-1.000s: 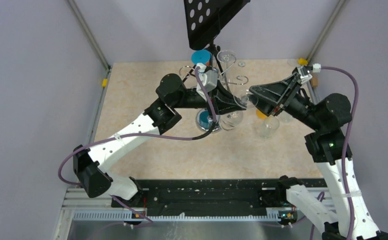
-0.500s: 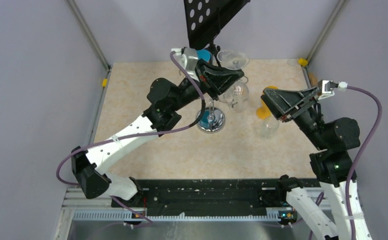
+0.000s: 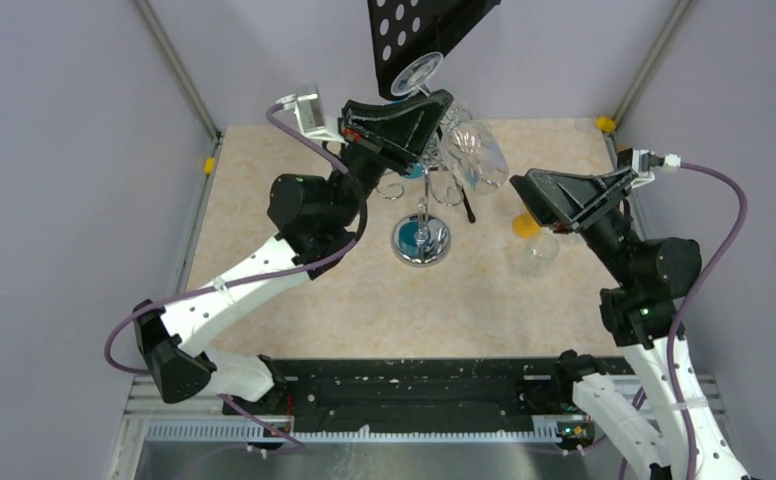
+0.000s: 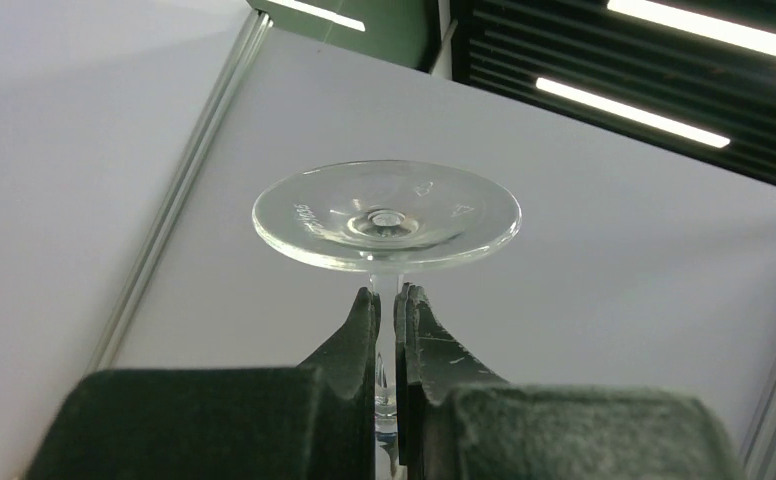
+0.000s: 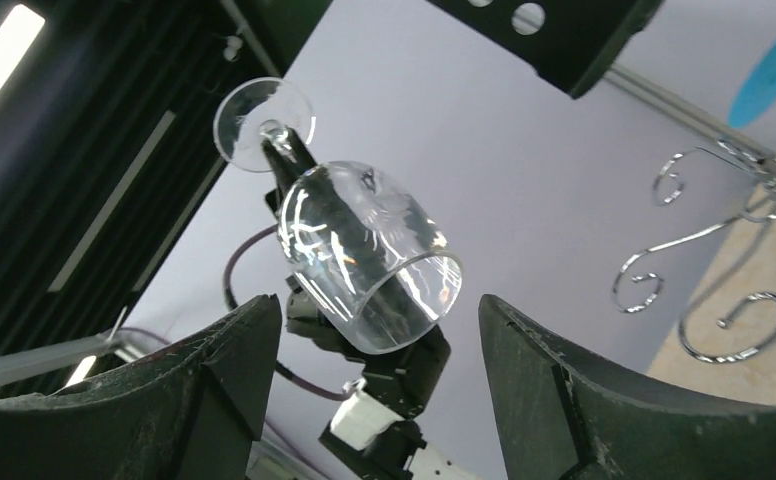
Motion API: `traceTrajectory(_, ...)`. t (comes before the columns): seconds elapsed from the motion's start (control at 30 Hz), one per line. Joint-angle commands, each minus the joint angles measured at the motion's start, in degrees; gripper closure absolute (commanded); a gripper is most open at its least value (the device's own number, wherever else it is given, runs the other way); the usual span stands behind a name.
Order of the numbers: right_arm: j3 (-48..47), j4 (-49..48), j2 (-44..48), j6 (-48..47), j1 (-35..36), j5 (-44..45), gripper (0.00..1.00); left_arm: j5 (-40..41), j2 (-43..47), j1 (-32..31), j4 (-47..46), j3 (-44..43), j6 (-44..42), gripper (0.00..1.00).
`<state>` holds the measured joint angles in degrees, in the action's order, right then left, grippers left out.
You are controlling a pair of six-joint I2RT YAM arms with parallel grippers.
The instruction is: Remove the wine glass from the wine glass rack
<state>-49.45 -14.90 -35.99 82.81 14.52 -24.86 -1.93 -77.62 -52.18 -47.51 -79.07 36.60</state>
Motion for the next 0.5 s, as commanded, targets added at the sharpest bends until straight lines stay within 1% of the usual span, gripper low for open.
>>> traceTrajectory(0.0, -1.71, -14.46, -3.32, 5.67, 0.42, -4.73, 0.28, 3.46, 1.18, -0.38, -7.64, -1.53, 2.73, 1.0)
traceTrajectory(0.17, -2.89, -17.67, -5.68, 7.87, 0.85, -6.0, 0.32, 2.24, 0.05, -0.38, -10.14, -1.79, 3.04, 1.0)
traceTrajectory(0.33, -3.87, -24.49, -8.54, 10.45, 2.49, -7.25, 0.46, 2.24, -0.41, -0.4, -10.79, -1.67, 3.56, 1.0)
traceTrajectory(0.37, -4.09, -26.0, -9.11, 10.97, 2.8, -7.49, 0.49, 0.61, -0.61, -0.38, -10.99, -1.57, 3.57, 1.0)
traceTrajectory(0.47, -4.66, -30.8, -10.86, 12.41, 3.72, -8.17, 0.54, 0.51, -0.93, -0.38, -11.19, -1.49, 3.45, 1.0)
